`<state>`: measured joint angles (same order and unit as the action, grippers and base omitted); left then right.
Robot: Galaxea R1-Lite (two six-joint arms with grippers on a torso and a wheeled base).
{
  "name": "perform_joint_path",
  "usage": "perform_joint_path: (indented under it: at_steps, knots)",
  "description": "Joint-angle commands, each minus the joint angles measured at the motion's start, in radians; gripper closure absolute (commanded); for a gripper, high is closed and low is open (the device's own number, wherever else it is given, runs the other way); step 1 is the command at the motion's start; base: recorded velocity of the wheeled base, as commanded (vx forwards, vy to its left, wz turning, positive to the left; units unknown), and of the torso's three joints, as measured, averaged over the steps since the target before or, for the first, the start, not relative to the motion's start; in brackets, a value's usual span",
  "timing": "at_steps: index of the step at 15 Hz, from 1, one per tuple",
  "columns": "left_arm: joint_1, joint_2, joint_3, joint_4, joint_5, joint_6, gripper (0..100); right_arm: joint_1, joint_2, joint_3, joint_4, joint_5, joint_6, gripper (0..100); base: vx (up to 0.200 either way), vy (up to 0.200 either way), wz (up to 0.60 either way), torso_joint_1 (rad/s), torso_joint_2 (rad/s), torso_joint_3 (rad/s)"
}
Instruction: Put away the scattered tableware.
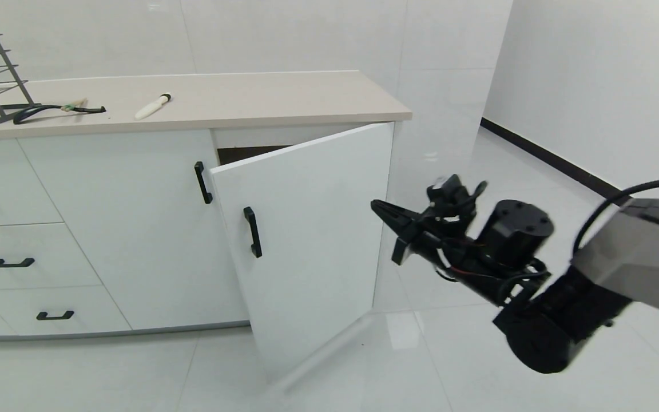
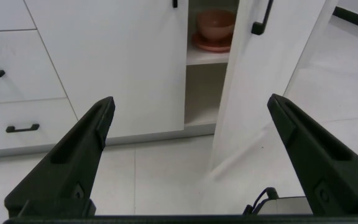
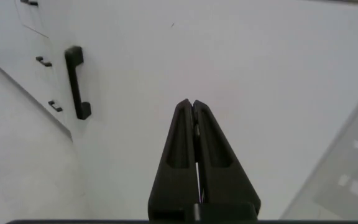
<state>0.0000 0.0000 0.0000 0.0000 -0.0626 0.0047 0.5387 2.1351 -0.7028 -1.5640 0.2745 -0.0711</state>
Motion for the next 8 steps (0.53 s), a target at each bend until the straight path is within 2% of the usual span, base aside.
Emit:
perform_joint_path:
  at_steps: [1, 2, 4, 5, 6, 8]
  knots:
    - [0.000, 0.000, 0.000, 0.000, 0.000, 0.000, 0, -0.117, -0.583, 0.394, 0.004, 0.006, 0.004, 100, 0.000, 0.000, 0.00, 0.000, 0.00, 0.000]
    - [0.000, 0.000, 0.000, 0.000, 0.000, 0.000, 0, -0.166, -0.797, 0.554, 0.021, 0.014, 0.001, 100, 0.000, 0.000, 0.00, 0.000, 0.00, 0.000]
    - [0.000, 0.000, 0.000, 0.000, 0.000, 0.000, 0, -0.252, -1.018, 0.692, 0.038, 0.014, -0.004, 100, 0.000, 0.000, 0.00, 0.000, 0.00, 0.000]
    - [0.000, 0.000, 0.000, 0.000, 0.000, 0.000, 0, -0.315, -1.117, 0.700, 0.075, 0.014, -0.006, 100, 0.000, 0.000, 0.00, 0.000, 0.00, 0.000]
    - [0.000, 0.000, 0.000, 0.000, 0.000, -0.002, 0, -0.339, -1.152, 0.698, 0.098, 0.015, -0.004, 100, 0.000, 0.000, 0.00, 0.000, 0.00, 0.000]
    - [0.000, 0.000, 0.000, 0.000, 0.000, -0.002, 0, -0.410, -1.383, 0.700, 0.320, 0.049, -0.006, 100, 0.000, 0.000, 0.00, 0.000, 0.00, 0.000]
